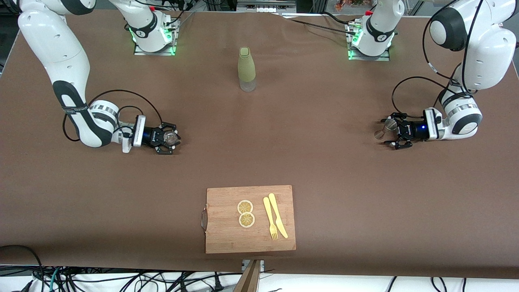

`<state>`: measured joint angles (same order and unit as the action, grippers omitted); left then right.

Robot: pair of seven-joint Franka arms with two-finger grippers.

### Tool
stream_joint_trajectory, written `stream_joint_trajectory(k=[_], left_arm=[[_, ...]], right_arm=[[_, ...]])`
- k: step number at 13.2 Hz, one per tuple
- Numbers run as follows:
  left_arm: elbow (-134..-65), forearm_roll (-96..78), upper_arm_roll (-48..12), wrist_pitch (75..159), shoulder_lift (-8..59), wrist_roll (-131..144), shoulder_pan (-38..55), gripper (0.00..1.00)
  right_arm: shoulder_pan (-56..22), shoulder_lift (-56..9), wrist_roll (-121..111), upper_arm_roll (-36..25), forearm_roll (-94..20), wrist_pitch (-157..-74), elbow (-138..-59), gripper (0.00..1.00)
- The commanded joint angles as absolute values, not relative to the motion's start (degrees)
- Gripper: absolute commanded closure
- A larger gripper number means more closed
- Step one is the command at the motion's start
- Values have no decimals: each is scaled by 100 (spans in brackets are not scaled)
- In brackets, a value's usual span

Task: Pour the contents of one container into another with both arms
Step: 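Close the right gripper on the glass while the left gripper grasps the jigger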

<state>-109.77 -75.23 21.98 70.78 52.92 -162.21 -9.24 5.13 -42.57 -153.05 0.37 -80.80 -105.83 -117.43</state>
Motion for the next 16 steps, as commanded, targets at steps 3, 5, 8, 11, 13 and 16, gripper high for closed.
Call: stream_joint_trajectory(k=[3,5,8,11,13,16], left_arm=[[-10995,-7532,2311,6943,5476,-17947,-888,11],[-10995,-7524,2338,6926,5467,-17930,-905,14],[-10978,-7454,2355,6873,5467,-17956,-923,18],[-10978,-7427,2355,6864,5467,-17956,-940,51],[-10978,-7418,2355,6847,5475,-17965,-940,79],[-10978,-7339,2355,6847,5476,-17974,-940,100]], right_arm=[[492,-4219,-15267,131,-8183,-10564,-11602,100],[501,-4149,-15162,228,-8191,-10564,-11584,100],[501,-3921,-14758,447,-8191,-10503,-11531,100],[501,-3797,-14511,729,-8200,-10503,-11347,100],[492,-3631,-14301,939,-8427,-10494,-11347,100],[492,-3472,-13975,1230,-8543,-10634,-11180,100]])
